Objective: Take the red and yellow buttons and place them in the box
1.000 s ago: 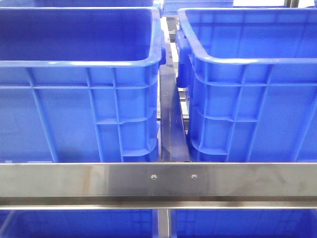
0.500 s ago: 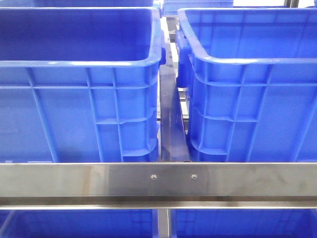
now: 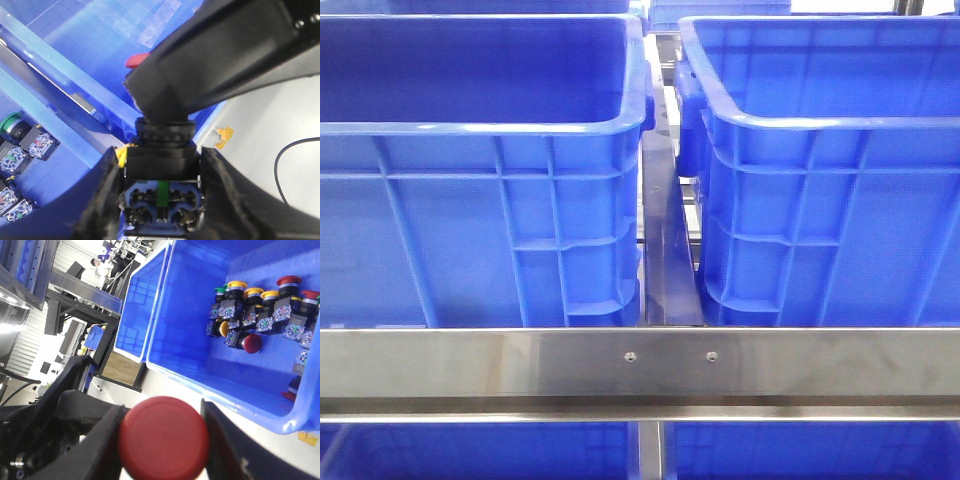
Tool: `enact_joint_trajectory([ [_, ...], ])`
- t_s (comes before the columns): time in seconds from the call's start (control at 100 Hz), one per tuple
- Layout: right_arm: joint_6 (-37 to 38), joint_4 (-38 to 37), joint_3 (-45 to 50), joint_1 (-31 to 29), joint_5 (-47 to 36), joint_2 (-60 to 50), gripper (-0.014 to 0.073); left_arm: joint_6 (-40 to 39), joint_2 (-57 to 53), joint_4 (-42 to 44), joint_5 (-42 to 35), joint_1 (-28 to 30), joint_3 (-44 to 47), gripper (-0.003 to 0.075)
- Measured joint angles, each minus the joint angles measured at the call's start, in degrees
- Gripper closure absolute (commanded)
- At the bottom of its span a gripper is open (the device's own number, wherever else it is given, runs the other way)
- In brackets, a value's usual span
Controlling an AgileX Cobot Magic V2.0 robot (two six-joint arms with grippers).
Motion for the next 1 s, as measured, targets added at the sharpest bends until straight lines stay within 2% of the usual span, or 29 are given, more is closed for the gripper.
enact_joint_trajectory([
  [0.04,-0.10,0.00,0.00,0.00,0.00,0.00,0.0400,0.00,0.00,0.00,0.00,0.00,0.00,0.0538],
  [0.16,-0.93,0.00,0.00,0.00,0.00,0.00,0.0400,0.00,0.00,0.00,-0.10,0.00,0.00,0.0292],
  [0.23,-1.51,0.00,0.00,0.10,-0.12,0.00,0.0400,0.00,0.00,0.00,-0.10,0.00,0.00,0.0193],
  [0.28,-1.79,0.00,0.00,0.10,-0.55,0.00,0.0400,0.00,0.00,0.00,0.01,0.00,0.00,0.0158],
  [0.61,-4.66,0.00,0.00,0.10,-5.91,0.00,0.0400,-0.80,0.00,2.13,1.19,0.52,0.00,0.0152],
  [1.0,-7.88,0.21,0.00,0.10,-14.20,0.00,0.0400,-1.99,-5.84,2.56,0.98,12.04,2.62,0.0152],
])
